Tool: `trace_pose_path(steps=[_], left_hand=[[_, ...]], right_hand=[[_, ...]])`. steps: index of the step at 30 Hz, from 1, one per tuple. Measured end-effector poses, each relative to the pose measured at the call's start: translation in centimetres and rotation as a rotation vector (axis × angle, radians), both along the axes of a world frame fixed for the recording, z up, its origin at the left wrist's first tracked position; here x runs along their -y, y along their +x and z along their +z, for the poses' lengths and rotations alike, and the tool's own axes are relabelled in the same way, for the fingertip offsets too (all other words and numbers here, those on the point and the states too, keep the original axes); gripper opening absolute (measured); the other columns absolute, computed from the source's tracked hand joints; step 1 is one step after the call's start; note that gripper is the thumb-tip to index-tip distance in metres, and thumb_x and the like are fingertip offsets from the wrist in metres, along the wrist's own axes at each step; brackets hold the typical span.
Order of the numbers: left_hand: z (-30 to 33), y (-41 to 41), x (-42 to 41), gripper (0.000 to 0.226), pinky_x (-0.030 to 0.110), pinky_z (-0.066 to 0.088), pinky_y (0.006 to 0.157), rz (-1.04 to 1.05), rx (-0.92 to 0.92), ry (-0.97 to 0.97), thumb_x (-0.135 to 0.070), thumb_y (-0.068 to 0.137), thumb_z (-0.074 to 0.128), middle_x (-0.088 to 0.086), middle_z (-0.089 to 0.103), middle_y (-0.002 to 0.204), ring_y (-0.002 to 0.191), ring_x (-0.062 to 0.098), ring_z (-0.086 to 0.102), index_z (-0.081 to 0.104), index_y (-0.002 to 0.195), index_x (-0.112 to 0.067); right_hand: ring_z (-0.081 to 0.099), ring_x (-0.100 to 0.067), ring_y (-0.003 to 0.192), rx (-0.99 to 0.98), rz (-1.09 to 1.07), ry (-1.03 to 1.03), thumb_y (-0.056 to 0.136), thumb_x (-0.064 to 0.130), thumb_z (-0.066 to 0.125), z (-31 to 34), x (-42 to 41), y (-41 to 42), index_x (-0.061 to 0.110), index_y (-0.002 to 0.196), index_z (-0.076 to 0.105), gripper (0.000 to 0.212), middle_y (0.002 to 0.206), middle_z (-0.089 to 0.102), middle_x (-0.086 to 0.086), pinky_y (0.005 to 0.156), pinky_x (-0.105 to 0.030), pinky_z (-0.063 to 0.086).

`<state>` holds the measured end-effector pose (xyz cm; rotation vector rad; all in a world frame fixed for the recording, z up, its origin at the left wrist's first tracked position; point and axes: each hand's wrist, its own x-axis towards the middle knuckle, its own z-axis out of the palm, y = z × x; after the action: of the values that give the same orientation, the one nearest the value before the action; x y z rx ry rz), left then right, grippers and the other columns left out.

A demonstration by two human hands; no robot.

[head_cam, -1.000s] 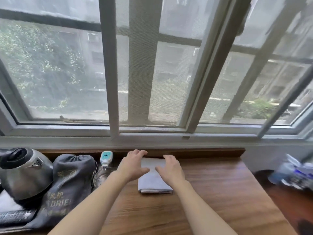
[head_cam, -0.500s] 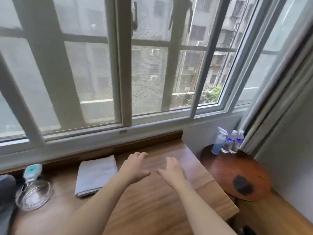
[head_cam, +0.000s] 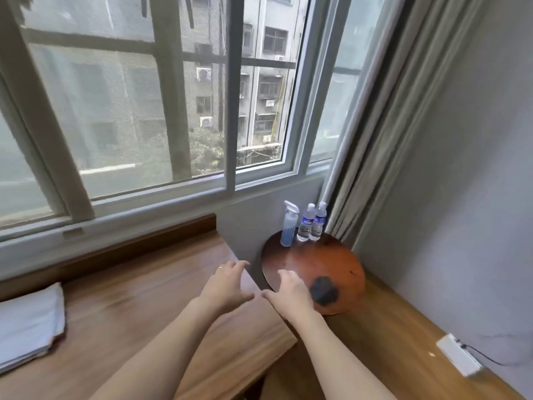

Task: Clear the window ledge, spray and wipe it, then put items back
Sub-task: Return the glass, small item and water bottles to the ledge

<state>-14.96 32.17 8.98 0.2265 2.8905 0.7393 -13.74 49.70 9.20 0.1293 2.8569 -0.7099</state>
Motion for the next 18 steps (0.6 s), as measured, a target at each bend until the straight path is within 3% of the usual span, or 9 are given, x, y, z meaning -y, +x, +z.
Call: trace_pose_path(steps=[18], left_hand=[[-3.3, -16.4, -12.6, 0.073, 0.031, 0.037, 0.104, -0.150, 0.079, 0.143, -0.038, 0.078, 0.069, 0.000, 0.048, 0.135, 0.127, 0.021, 0.042, 0.039, 0.143, -0.023]], right_hand=[[0.045, -0.020, 0.132, -0.002, -0.266, -0.057, 0.086, 0.055, 0.067, -3.5, -11.6, -12.5, 0.023, 0.148, 0.041, 0.074, 0.144, 0.046, 0.001, 0.106, -0.037, 0.043]])
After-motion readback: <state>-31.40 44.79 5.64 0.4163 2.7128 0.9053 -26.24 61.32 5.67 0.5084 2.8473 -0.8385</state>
